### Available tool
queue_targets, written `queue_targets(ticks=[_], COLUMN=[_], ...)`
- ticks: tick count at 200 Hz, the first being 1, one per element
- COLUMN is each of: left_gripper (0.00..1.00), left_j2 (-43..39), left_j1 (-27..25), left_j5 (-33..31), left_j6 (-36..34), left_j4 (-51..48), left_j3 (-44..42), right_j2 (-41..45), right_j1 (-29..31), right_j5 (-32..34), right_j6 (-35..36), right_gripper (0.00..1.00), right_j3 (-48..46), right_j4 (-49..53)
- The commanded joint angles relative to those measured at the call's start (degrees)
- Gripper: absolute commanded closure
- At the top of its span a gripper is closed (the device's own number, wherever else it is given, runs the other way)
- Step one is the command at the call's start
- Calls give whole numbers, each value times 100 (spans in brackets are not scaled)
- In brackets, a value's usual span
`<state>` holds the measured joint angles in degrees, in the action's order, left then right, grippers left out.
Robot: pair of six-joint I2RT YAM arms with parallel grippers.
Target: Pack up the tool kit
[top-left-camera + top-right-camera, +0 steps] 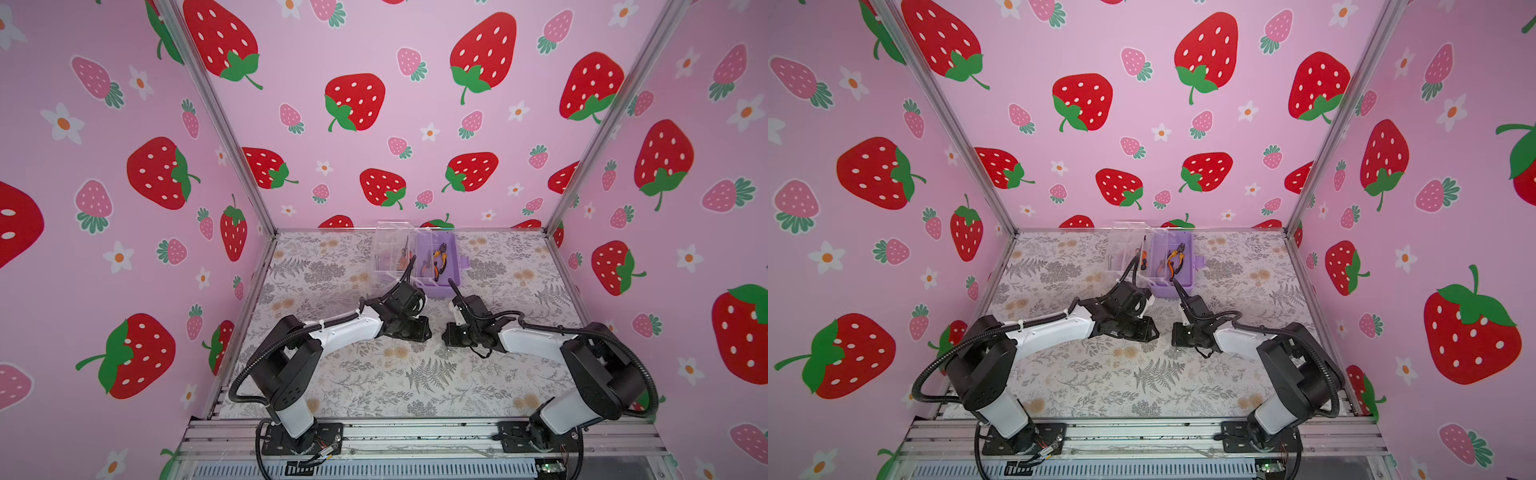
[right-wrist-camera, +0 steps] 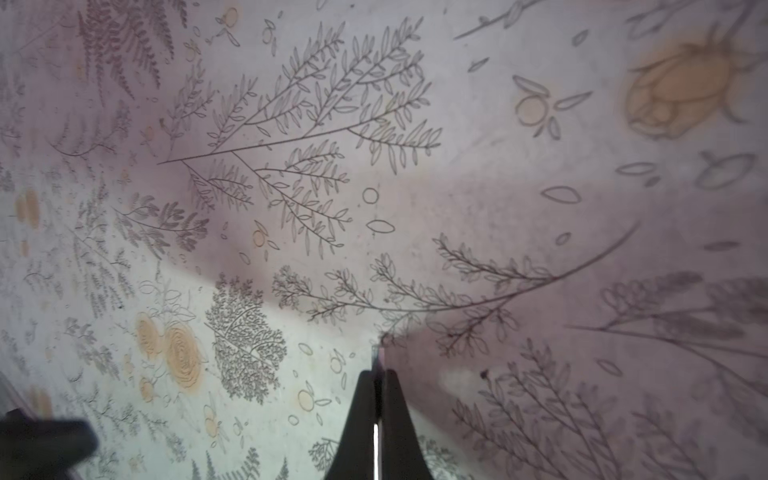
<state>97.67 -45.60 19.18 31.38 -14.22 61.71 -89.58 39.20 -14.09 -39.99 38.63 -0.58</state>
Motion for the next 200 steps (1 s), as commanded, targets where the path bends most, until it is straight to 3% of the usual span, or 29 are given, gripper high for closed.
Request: queue_targets(ticks=[1, 42, 154, 200], left_gripper=[66, 66, 62, 64], left_j2=[300, 654, 1140, 1187], left_j1=[-232, -500, -516, -513], left_j5=[204, 254, 60, -416], left_j6=[65, 175, 395, 461], left_j4=[451, 574, 675, 431], left_j3=[105, 280, 621, 702], right_j2=[-68, -129, -166, -93], right_j1=[-90, -284, -588, -659], right_j5=[-498, -892, -1712, -1833], right_j6=[-229, -436, -819, -896], right_gripper=[100, 100, 100, 100], right_j3=[-7, -163, -640, -742], right_j4=[-485, -910, -1783, -1900])
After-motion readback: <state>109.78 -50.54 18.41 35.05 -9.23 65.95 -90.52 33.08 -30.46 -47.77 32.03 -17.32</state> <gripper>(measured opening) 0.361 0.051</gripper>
